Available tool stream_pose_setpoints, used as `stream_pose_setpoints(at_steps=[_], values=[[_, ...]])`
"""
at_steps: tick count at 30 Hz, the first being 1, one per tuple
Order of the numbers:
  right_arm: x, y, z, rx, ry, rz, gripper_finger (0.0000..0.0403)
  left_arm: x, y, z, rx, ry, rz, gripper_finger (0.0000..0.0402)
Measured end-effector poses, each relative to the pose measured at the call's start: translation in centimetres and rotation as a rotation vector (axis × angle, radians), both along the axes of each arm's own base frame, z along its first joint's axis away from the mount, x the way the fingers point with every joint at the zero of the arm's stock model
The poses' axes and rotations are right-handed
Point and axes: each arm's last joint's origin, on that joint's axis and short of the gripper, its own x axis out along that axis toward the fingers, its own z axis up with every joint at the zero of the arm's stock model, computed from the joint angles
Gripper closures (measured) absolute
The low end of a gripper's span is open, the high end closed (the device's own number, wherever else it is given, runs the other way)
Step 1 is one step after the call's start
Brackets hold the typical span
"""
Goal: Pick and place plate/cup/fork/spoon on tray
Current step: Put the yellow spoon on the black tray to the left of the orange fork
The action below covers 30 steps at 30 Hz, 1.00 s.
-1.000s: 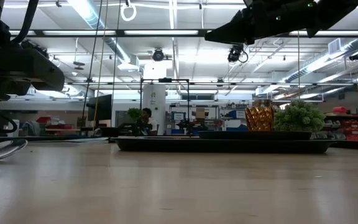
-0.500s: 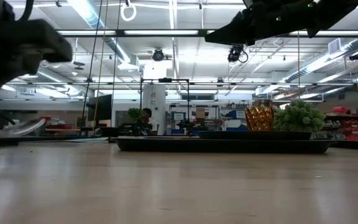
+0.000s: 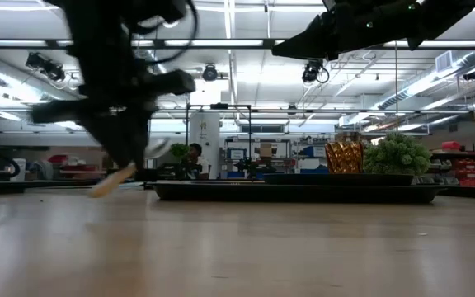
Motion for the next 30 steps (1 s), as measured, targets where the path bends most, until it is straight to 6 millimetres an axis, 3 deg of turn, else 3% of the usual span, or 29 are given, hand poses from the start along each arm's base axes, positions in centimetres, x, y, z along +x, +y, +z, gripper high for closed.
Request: stream_pose_setpoints(at_steps=[8, 18, 23, 30], values=[[0.0, 0.0, 0.0, 0.0, 0.004, 0.0, 0.0349, 3.4, 7.4, 0.9, 0.07, -0.157, -0.129, 0.0338], [0.0, 0.0, -0.1, 0.0, 0.006, 0.0, 0.0349, 3.1, 15.0, 0.8, 0.125, -0.143, -0.093, 0.0338], [0.0, 0.0, -0.1, 0.003, 0.007, -0.001, 0.0349, 3.1, 16.9, -0.8, 0.085, -0.102, -0.111, 0.034], [-0.1, 0.1, -0.1, 0.029, 0.009, -0.002, 0.0349, 3.2, 17.1, -2.1, 0.025, -0.072, -0.165, 0.0328]])
